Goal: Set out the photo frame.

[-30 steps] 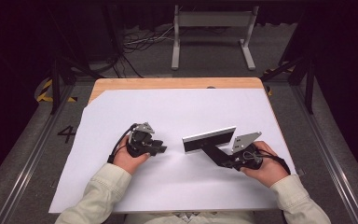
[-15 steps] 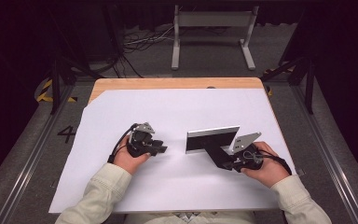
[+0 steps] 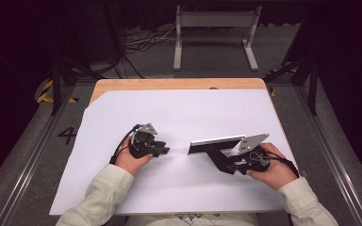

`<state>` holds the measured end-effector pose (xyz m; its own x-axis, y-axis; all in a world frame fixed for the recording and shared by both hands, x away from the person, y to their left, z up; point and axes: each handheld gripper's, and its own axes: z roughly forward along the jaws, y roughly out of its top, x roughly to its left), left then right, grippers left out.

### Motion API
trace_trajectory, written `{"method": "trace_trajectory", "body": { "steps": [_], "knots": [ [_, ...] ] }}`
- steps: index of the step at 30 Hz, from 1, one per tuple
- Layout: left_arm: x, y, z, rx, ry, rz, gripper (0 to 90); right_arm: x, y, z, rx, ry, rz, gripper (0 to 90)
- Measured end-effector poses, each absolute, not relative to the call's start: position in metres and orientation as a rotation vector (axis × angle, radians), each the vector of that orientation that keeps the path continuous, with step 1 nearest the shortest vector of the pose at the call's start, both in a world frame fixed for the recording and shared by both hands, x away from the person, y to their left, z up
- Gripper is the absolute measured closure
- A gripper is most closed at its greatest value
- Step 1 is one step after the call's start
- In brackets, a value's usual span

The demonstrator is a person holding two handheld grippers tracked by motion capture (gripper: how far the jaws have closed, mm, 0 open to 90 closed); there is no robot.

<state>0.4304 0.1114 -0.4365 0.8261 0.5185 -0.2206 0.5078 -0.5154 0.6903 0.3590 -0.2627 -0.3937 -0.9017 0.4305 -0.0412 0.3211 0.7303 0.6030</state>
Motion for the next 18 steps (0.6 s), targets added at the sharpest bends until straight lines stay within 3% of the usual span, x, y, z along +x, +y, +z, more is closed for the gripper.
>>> {"method": "trace_trajectory", "body": {
  "steps": [10,18],
  "knots": [
    [0.431,0.107,-0.434,2.192,0.713,0.051,65.5,0.349,-0.275,-0.378,0.600,2.702,0.980,66.4],
    [0.429,0.104,-0.431,2.176,0.671,0.067,67.8,0.343,-0.292,-0.362,0.611,2.647,1.083,72.1]
  ]
}}
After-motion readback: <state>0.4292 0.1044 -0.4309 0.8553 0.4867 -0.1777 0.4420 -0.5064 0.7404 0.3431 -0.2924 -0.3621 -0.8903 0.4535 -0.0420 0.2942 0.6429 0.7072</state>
